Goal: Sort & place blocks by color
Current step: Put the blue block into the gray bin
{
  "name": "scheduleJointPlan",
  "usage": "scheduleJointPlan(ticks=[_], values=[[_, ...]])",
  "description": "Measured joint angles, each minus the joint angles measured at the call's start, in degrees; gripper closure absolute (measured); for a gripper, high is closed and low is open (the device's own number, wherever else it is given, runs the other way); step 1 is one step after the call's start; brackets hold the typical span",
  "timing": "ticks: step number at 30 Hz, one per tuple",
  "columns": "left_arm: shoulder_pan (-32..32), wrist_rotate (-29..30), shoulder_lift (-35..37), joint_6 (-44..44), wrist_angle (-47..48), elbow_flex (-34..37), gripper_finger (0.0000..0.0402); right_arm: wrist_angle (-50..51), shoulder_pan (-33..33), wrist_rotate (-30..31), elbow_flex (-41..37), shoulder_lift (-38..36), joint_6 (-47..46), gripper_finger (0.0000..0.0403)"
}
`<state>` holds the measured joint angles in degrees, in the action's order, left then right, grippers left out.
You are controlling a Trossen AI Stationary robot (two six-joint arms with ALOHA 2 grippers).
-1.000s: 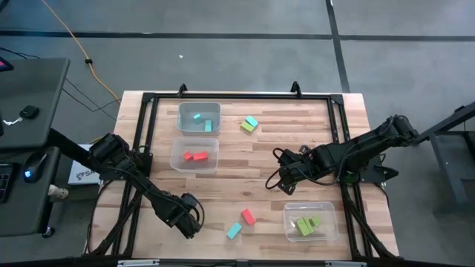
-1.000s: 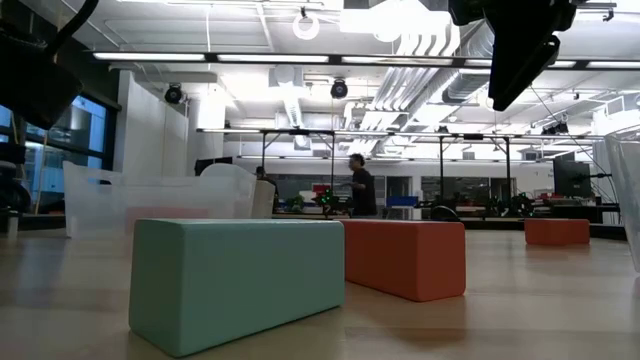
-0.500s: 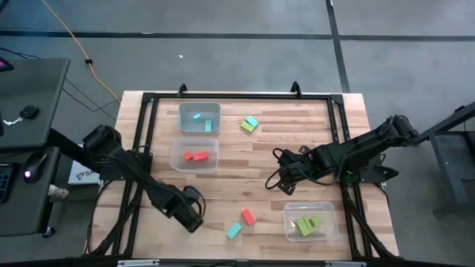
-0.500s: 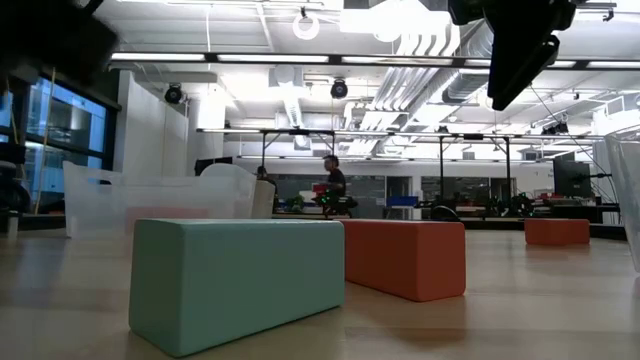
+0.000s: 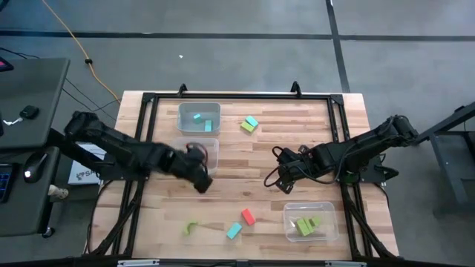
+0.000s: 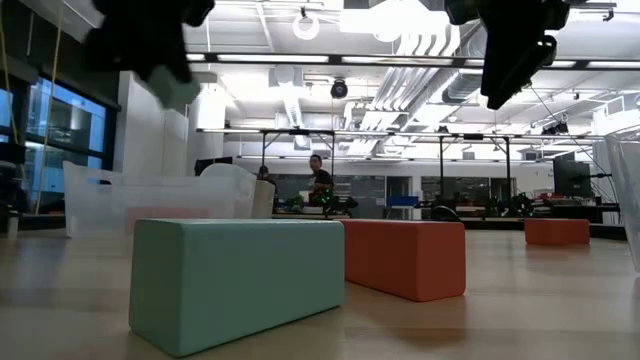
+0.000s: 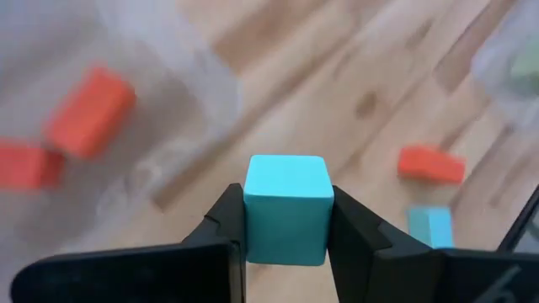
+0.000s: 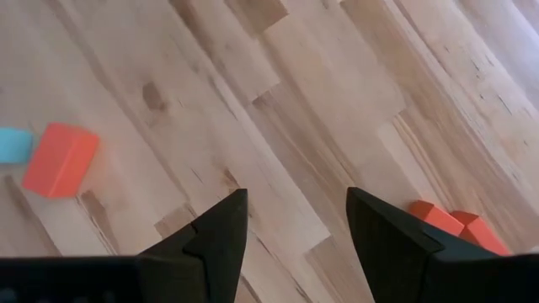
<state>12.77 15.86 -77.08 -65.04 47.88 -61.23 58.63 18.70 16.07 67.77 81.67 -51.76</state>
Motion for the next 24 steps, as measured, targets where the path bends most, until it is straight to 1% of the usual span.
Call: scheduleJointPlan(ticks=[5, 8, 16, 24], values=[[-8.44, 1.58, 4.19, 10.57, -1.03, -0.04, 0.0329, -0.42, -1.73, 0.01, 0.0, 0.0, -0.88, 0.021], [-14.14, 1.55, 5.73, 17.61, -1.71, -0.01, 0.0329, -0.95, -2.91, 0.01, 0.0, 0.0, -0.88, 0.021], [-28.93, 1.43, 6.39, 36.37, -5.1, -0.02, 0.0328, -3.6, -6.06, 0.03, 0.0, 0.0, -0.87, 0.021], [-42.69, 1.48, 5.26, 50.85, -7.18, -0.02, 0.0328, -4.54, -9.12, 0.18, 0.0, 0.0, -4.46, 0.021]])
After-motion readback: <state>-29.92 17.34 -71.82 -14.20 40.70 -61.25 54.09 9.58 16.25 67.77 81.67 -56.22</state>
